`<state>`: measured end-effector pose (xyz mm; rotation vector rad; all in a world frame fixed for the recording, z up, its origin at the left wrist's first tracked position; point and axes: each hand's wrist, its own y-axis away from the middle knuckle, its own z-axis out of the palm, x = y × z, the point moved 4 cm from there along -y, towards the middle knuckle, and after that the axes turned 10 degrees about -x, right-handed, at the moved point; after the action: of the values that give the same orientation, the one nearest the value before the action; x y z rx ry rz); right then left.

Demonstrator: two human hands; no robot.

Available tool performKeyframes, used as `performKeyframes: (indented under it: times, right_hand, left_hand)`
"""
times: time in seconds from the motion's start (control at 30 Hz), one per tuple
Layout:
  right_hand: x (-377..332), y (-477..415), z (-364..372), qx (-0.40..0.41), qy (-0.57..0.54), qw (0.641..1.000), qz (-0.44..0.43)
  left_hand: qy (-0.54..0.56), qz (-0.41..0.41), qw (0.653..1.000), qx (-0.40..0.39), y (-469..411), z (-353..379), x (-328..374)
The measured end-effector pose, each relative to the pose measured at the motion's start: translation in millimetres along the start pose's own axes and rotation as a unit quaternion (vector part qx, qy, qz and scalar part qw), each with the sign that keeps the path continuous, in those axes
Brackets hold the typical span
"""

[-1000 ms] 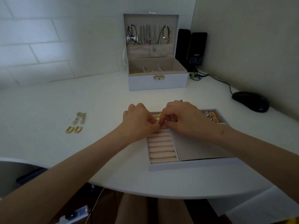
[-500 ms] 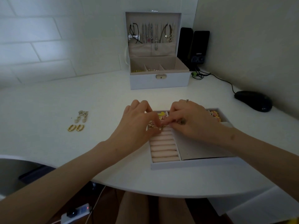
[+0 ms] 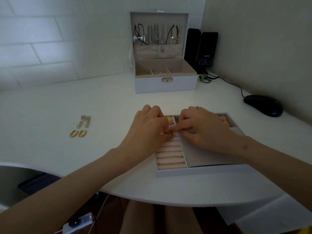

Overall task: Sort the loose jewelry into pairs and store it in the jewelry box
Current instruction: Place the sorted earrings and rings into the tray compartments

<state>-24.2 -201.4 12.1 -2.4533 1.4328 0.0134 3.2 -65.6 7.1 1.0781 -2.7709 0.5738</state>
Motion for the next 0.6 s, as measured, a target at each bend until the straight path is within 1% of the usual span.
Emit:
performKeyframes:
  times: [0.07, 0.17, 0.27, 0.33, 0.43, 0.6]
  right_hand:
    - [-1, 0, 0, -0.003, 0.021, 1.0, -0.009]
    - [-2, 1, 1, -0.017, 0.07, 0.997, -0.027]
    - [-3, 1, 3, -0.024, 0.091, 0.995, -0.039]
    - [-3, -1, 1, -0.016, 0.079, 0.996, -0.038]
    - [-6, -10, -7, 0.014, 0.009, 1.0, -0.017]
    - [-18, -28, 1, -0.05, -0.009, 0.999, -0.01]
  left_hand:
    - [-0.001, -0.001, 1.0, -0.008, 0, -1, -3]
    - [0.004, -0.003, 1.0, 0.018, 5, -13, -14]
    - [-0.009, -0.018, 0.999, 0.033, 11, -27, -28]
    - [-0.02, -0.027, 0.999, 0.009, 17, -31, -32]
    - [-0.03, -0.029, 0.999, -0.03, 22, -25, -28]
    - [-0.026, -0.038, 0.998, -0.042, 19, -14, -20]
